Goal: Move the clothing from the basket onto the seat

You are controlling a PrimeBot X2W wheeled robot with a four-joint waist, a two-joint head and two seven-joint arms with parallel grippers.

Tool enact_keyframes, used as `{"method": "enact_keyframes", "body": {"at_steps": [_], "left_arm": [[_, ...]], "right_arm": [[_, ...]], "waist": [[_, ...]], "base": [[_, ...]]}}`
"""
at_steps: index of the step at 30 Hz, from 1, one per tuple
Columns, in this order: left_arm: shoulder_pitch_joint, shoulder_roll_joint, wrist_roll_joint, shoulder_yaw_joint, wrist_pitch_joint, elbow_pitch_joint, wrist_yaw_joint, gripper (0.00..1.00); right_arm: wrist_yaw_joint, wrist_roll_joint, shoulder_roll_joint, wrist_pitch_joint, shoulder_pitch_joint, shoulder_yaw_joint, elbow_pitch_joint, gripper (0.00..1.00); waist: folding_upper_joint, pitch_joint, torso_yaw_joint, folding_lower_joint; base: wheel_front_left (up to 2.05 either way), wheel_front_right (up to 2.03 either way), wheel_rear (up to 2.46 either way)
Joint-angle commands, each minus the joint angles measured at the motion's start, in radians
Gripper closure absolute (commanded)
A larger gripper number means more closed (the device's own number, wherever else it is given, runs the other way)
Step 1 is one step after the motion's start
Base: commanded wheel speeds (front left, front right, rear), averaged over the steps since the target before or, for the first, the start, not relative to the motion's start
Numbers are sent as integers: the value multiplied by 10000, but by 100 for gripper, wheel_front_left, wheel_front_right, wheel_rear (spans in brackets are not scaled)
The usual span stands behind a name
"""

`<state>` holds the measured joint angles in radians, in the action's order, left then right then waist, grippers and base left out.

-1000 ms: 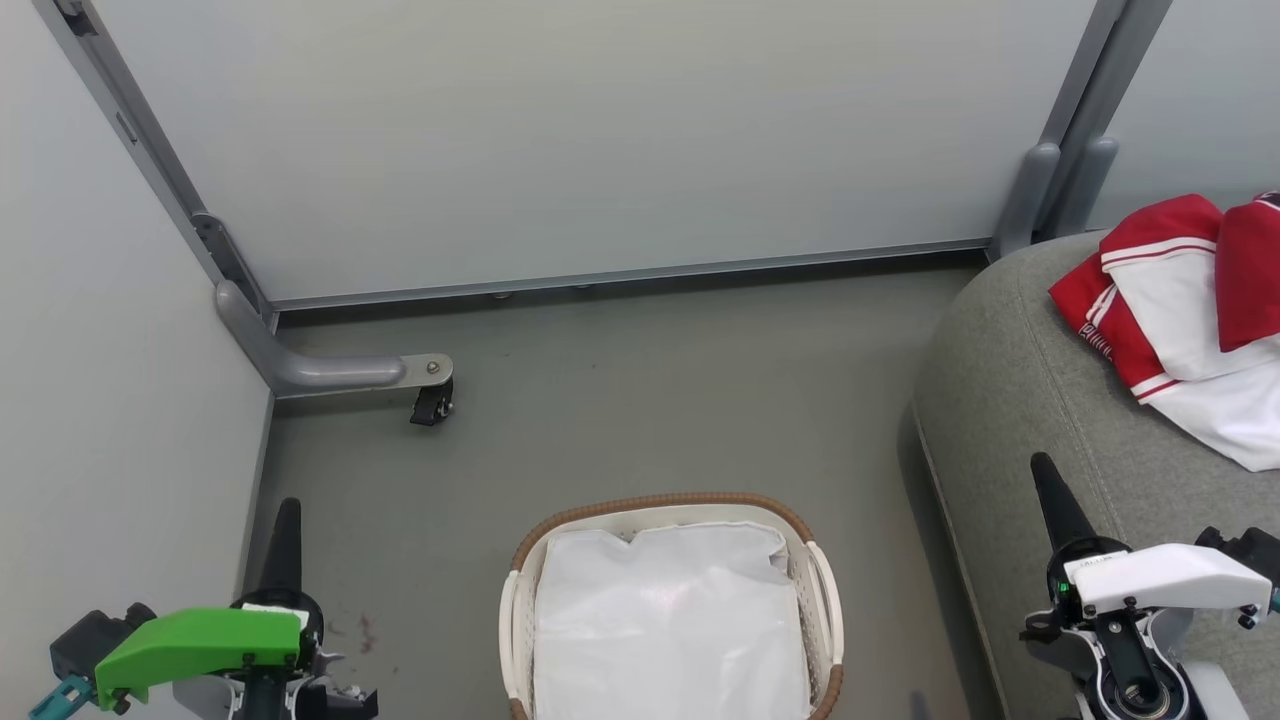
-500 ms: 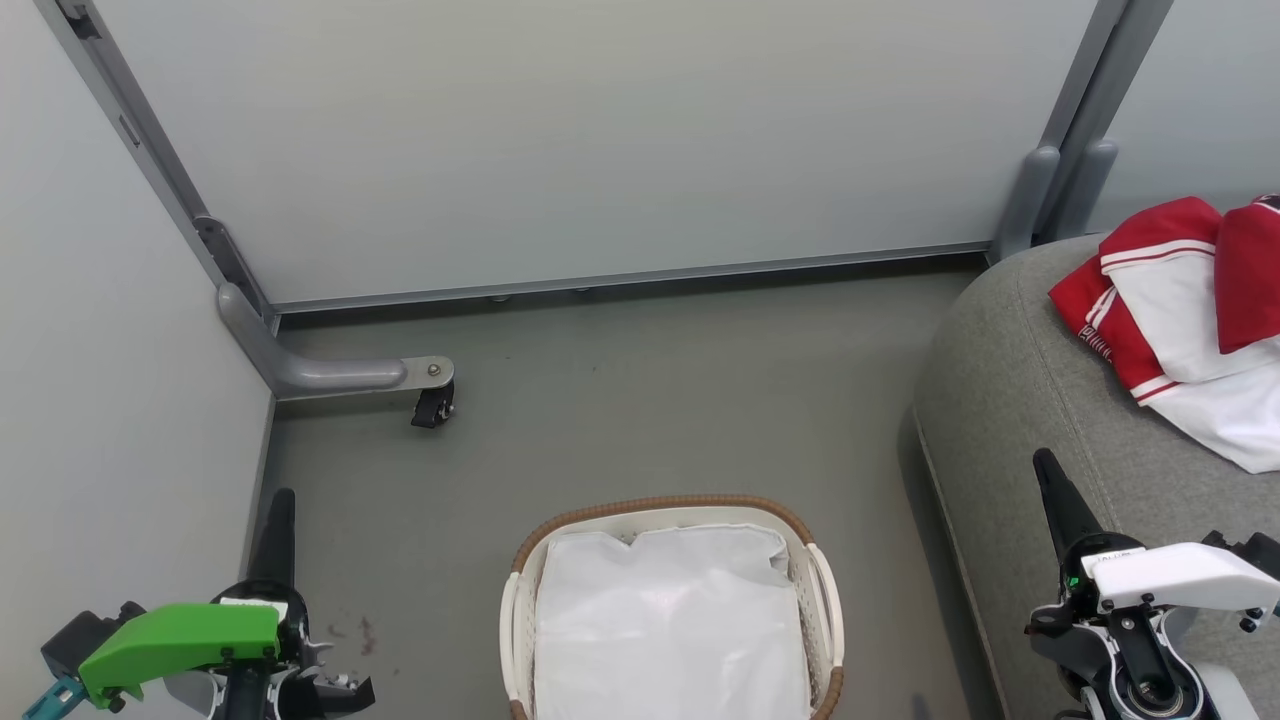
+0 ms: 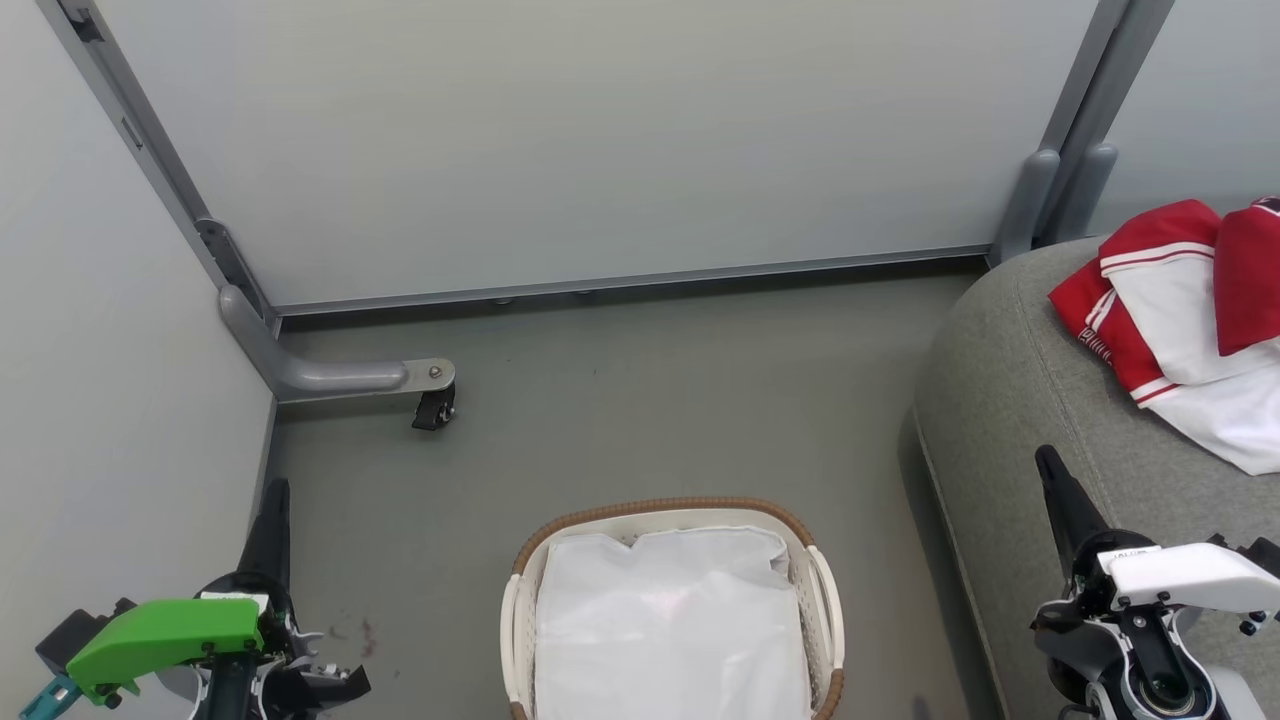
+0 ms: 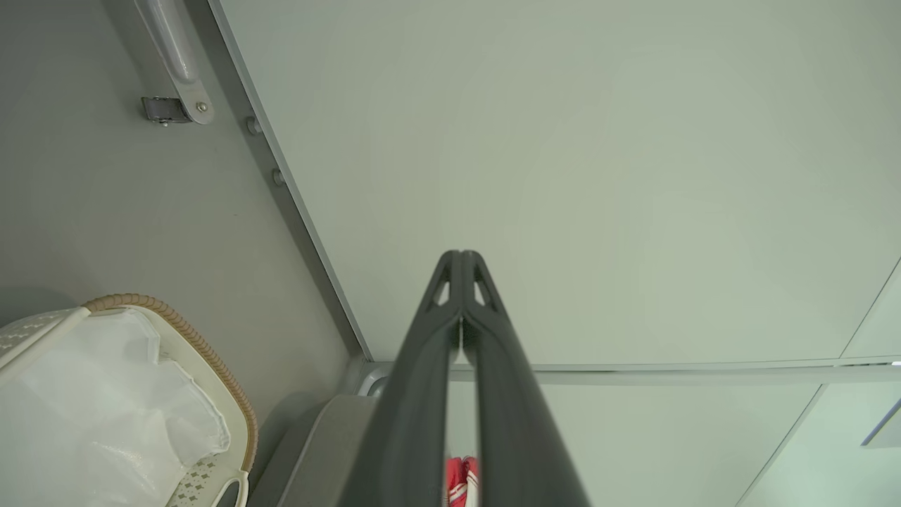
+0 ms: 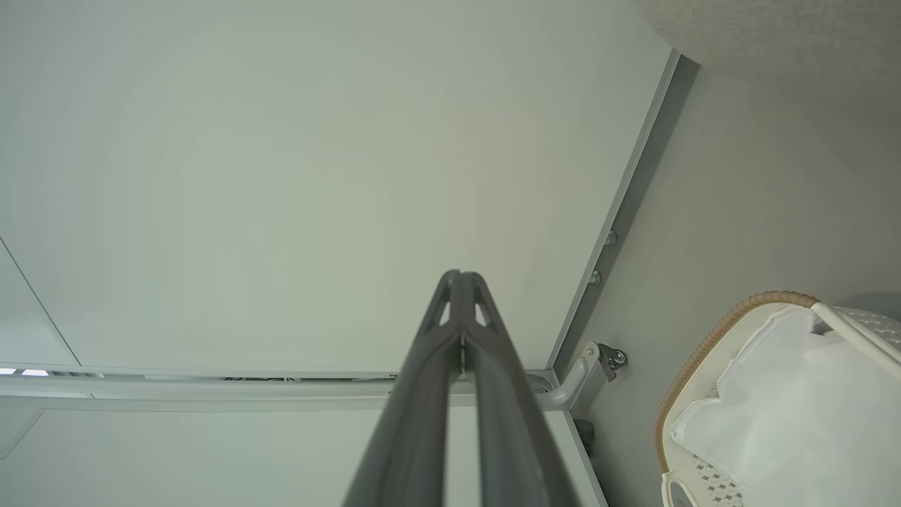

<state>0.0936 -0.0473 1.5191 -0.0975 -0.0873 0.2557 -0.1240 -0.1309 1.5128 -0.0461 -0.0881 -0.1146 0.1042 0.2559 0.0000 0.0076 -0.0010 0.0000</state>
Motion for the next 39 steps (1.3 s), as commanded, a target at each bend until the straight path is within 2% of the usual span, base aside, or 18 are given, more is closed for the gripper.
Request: {"method": "enact_keyframes", "body": {"at_steps": [1,14,39], "left_arm": [[180,-49,230,-72,-72,-78,-66,100],[224,-52,966,-196,-294,-127,-97,100],[202,-53,958,-190,-304,-119,-98,100]], "right_arm": [[2,235,-63,-73,81,45,-69,100],[2,1021,-70,-299,114,118,-139,100],[2,1016,-69,-293,115,116,-134,100]], "waist": [[0,-5,1,0],[0,-44,9,0],[0,-45,10,0]], "base": [[0,0,0],[0,0,0],[0,0,0]]}}
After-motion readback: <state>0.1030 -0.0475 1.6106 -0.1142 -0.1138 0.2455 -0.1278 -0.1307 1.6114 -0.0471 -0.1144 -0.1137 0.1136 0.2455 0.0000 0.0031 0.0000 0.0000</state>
